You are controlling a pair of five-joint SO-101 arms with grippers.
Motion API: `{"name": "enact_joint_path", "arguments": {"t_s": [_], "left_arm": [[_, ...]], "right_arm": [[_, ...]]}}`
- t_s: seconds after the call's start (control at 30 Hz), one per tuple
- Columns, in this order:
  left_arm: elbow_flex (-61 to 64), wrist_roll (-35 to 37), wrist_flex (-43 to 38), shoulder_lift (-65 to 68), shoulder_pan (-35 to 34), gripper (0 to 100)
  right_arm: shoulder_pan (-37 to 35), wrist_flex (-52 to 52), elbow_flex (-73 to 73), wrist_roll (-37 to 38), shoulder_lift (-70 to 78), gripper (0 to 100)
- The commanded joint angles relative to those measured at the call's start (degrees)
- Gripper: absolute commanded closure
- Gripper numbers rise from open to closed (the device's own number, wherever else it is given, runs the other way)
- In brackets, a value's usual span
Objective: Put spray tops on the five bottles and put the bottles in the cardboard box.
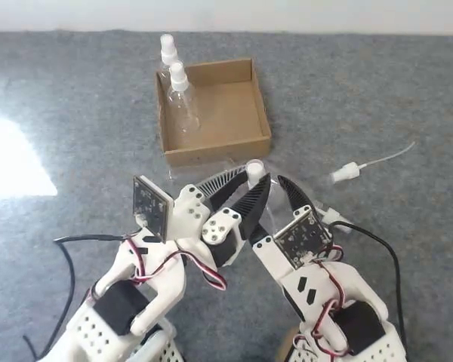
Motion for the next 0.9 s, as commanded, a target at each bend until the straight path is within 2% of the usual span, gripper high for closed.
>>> {"name": "enact_joint_path", "arguments": {"t_s": [0.0,0.33,0.5,0.73,0.87], "left_arm": [[-0.1,-1.3,0.2,-0.4,2.2,99],[1.2,-7.5,0.4,-0.2,3.2,98],[0.9,-7.9,3.3,-0.2,3.2,89],[0.8,-9.8,4.4,-0.5,3.1,83],[-1.5,-9.7,7.6,-0.5,3.1,77]], "right_arm": [[1.3,0.0,-4.6,0.2,-1.3,80.5],[1.4,1.5,-4.8,0.2,-1.3,80.5],[1.6,1.5,-4.9,0.2,-1.3,80.5],[1.7,1.5,-5.7,0.1,-1.3,80.5],[1.7,1.5,-5.7,-2.7,-1.3,80.5]]}}
